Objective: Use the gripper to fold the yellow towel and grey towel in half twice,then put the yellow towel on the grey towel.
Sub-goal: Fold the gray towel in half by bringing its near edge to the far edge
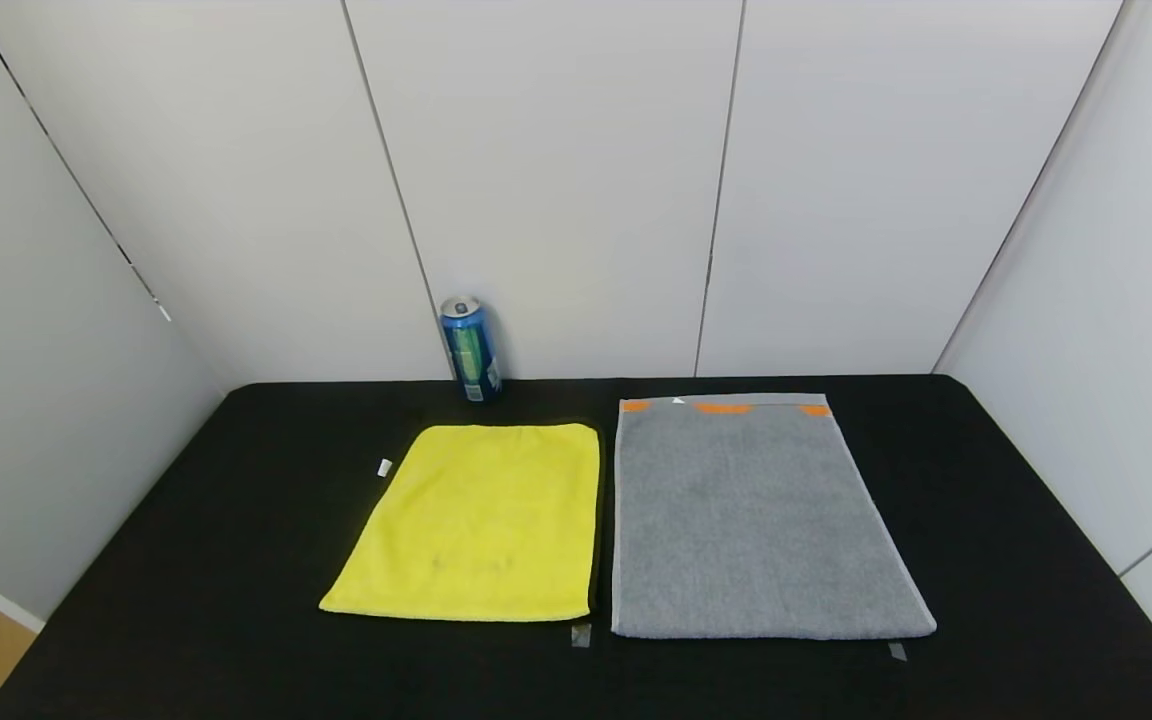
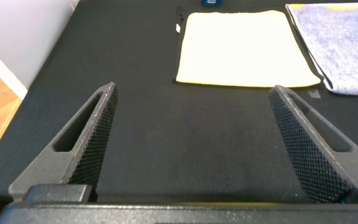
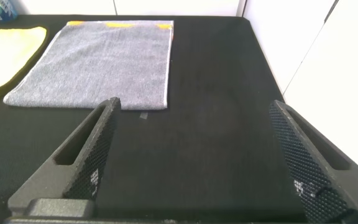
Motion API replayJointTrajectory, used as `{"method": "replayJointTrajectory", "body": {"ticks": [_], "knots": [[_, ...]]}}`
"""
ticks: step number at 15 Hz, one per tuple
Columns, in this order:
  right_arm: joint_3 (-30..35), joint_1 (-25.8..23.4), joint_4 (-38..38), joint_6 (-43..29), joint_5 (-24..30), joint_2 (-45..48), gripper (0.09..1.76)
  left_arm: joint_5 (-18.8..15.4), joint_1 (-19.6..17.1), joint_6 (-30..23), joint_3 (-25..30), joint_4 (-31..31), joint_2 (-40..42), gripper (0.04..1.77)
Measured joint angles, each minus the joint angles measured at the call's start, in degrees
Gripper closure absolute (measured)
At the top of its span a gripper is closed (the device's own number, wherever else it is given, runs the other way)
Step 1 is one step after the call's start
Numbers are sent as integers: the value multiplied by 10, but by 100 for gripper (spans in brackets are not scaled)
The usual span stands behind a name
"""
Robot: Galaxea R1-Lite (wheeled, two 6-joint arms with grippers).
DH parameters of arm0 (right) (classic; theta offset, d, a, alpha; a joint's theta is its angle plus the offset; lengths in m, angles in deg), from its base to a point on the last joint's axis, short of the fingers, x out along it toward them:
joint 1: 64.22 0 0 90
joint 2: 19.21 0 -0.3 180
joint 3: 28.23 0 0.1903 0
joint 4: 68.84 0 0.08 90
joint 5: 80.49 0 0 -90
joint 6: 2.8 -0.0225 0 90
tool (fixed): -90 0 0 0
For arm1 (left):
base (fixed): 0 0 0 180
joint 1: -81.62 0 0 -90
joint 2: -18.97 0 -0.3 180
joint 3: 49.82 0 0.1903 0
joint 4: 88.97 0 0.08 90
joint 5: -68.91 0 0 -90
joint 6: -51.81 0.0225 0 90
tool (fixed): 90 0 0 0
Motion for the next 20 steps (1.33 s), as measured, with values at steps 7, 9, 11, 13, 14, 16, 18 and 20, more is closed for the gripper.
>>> {"method": "replayJointTrajectory", "body": {"ticks": [7, 9, 11, 13, 14, 16, 18, 20], "knots": [[0, 0, 0, 0, -1, 0, 14, 0, 0, 1, 0, 0, 0, 9], [0, 0, 0, 0, -1, 0, 14, 0, 0, 0, 0, 0, 0, 9], [0, 0, 0, 0, -1, 0, 14, -1, 0, 0, 0, -2, 0, 9], [0, 0, 0, 0, -1, 0, 14, -2, 0, 0, 1, -1, 0, 9], [0, 0, 0, 0, -1, 0, 14, -2, 0, 1, 1, -1, 0, 9], [0, 0, 0, 0, -1, 0, 14, -2, 0, 3, 1, -2, 0, 9], [0, 1, 0, 0, -1, 0, 14, -3, 0, 4, 1, -1, 0, 9], [0, 1, 0, -1, -1, 0, 14, -3, 0, 6, 1, -1, 0, 9]]}}
